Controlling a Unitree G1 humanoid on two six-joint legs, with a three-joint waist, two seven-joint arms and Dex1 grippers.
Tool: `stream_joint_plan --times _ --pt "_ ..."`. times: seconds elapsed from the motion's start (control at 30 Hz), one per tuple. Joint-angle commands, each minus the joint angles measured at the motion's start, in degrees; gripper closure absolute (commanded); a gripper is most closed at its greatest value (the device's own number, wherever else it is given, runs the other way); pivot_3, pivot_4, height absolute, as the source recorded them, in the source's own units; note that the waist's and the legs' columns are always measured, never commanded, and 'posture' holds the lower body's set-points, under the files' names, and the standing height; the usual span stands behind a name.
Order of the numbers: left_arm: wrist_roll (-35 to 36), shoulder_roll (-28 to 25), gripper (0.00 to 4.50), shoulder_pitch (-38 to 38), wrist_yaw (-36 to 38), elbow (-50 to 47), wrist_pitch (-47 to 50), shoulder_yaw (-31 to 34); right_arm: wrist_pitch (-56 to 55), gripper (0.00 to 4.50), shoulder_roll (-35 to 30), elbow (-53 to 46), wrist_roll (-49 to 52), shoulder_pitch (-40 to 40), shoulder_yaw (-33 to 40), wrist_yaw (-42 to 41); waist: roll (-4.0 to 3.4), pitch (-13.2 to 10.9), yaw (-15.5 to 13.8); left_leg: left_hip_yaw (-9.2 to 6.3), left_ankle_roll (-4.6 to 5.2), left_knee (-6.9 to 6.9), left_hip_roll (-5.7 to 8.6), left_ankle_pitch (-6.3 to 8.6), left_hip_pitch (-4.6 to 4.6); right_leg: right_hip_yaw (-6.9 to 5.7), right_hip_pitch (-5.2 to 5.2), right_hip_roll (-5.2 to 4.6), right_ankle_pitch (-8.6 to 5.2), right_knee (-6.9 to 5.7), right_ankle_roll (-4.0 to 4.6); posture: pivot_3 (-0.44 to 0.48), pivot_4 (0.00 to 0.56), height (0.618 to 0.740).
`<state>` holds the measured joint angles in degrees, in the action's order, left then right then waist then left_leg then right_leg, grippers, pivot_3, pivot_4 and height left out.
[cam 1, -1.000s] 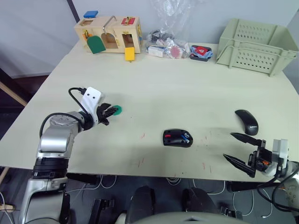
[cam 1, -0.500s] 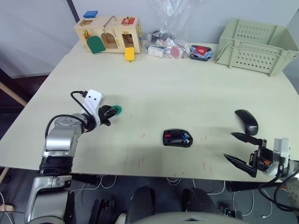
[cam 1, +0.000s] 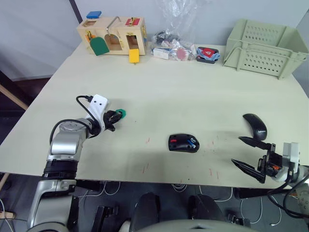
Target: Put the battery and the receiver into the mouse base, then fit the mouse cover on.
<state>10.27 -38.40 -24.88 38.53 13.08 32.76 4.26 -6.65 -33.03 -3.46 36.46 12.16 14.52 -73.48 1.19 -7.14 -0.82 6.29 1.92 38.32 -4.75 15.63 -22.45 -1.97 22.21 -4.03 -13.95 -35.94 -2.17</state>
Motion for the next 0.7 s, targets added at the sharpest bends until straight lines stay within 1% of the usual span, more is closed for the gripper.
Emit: stream_joint_plan --times 0.03,0.4,0.7 --pt "-0.17 0.02 2.9 -1.06 0.39 0.05 -0.93 -0.12 -0.31 0.0 -0.43 -1.61 0.86 -0.01 1.67 0.0 0.0 0.0 0.0 -0.01 0.0 0.0 0.0 0.0 0.0 0.0 0.0 0.0 0.0 0.0 0.0 0.0 0.15 0.74" --pt "-0.13 -0.15 2.9 -1.3 0.08 1.18 -0.61 0.2 -0.73 0.0 -0.16 -1.89 0.72 0.7 1.65 0.17 0.0 0.0 0.0 0.0 0.0 0.0 0.0 0.0 0.01 0.0 0.0 0.0 0.0 -0.02 -0.01 0.0 0.15 0.74" --pt "0.34 -0.07 2.9 -0.02 -0.09 -0.48 0.03 0.57 -0.95 0.0 -0.12 -1.58 0.48 0.42 1.25 -0.21 0.0 0.0 0.01 0.0 0.0 0.0 0.0 0.0 0.01 0.0 0.0 0.0 0.0 -0.02 -0.01 0.0 0.15 0.74"
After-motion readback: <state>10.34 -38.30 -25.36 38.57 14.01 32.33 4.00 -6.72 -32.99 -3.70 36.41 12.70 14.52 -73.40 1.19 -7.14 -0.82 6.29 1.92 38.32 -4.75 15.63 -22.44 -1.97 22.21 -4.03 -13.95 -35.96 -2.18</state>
